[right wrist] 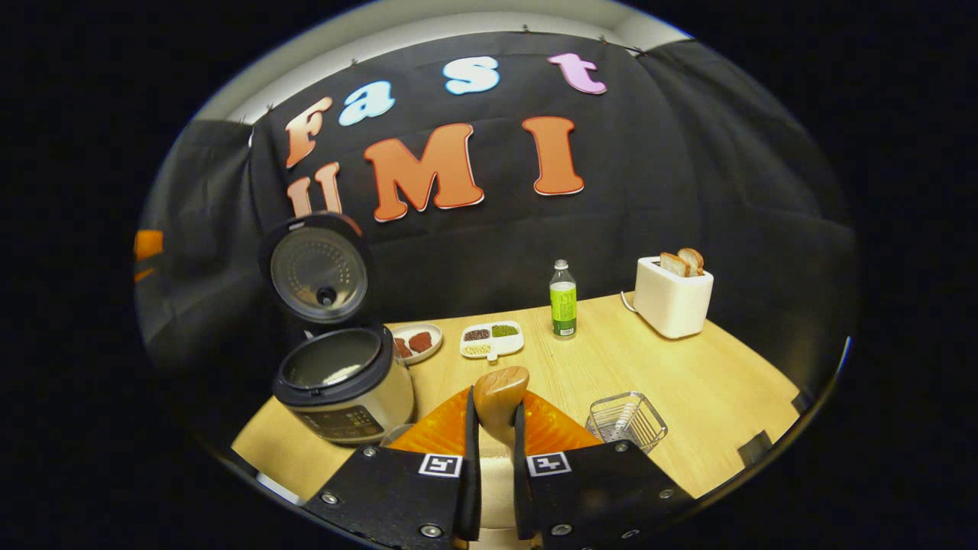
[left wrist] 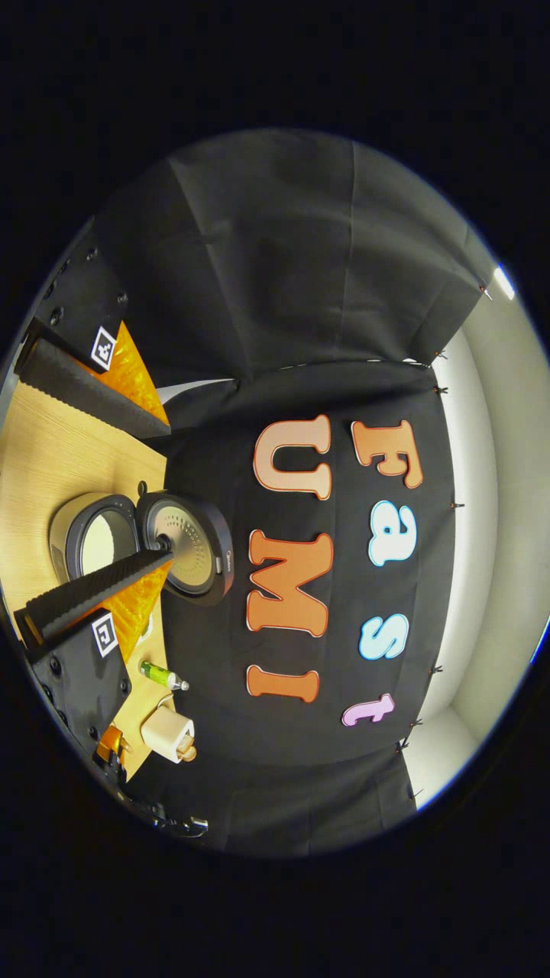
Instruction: Close the left gripper, press the button to open the rice cooker; take a wooden spoon from the chopstick holder with the right hand, scoop a spoonful of rice and pour it into the rice cooker, then put the wooden spoon back into the chopstick holder.
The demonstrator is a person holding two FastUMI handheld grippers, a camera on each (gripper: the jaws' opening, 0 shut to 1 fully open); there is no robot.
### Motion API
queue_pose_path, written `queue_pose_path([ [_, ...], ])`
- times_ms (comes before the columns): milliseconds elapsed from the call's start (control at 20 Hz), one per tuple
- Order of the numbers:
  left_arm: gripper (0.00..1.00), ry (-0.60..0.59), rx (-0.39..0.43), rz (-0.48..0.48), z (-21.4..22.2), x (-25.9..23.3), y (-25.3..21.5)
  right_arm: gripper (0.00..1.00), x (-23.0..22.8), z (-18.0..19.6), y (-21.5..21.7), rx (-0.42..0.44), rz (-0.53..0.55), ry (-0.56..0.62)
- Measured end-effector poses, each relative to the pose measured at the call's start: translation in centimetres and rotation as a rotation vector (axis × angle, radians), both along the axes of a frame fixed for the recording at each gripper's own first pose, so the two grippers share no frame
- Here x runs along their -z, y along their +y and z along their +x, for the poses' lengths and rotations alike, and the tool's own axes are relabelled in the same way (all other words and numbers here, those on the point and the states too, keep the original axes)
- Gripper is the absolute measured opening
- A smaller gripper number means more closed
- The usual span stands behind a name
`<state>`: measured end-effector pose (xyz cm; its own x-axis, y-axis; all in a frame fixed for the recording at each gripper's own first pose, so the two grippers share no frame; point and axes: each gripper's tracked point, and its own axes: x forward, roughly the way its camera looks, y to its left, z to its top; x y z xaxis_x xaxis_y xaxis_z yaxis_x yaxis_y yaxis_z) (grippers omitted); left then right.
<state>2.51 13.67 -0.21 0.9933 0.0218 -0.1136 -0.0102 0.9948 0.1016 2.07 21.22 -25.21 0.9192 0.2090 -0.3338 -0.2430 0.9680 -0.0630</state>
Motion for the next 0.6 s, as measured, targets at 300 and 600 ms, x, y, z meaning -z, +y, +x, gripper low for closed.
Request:
queue_pose_path([
  [300, 0.99, 0.019, -0.003, 0.01, 0.6, 0.6, 2.2, 0.17, 4.0, 0.2, -0.3, 0.05, -0.022, 0.024],
  [600, 0.97, 0.044, -0.03, -0.005, 0.8, 1.9, 3.7, 0.17, 4.1, -0.9, -0.3, 0.135, 0.179, 0.037],
])
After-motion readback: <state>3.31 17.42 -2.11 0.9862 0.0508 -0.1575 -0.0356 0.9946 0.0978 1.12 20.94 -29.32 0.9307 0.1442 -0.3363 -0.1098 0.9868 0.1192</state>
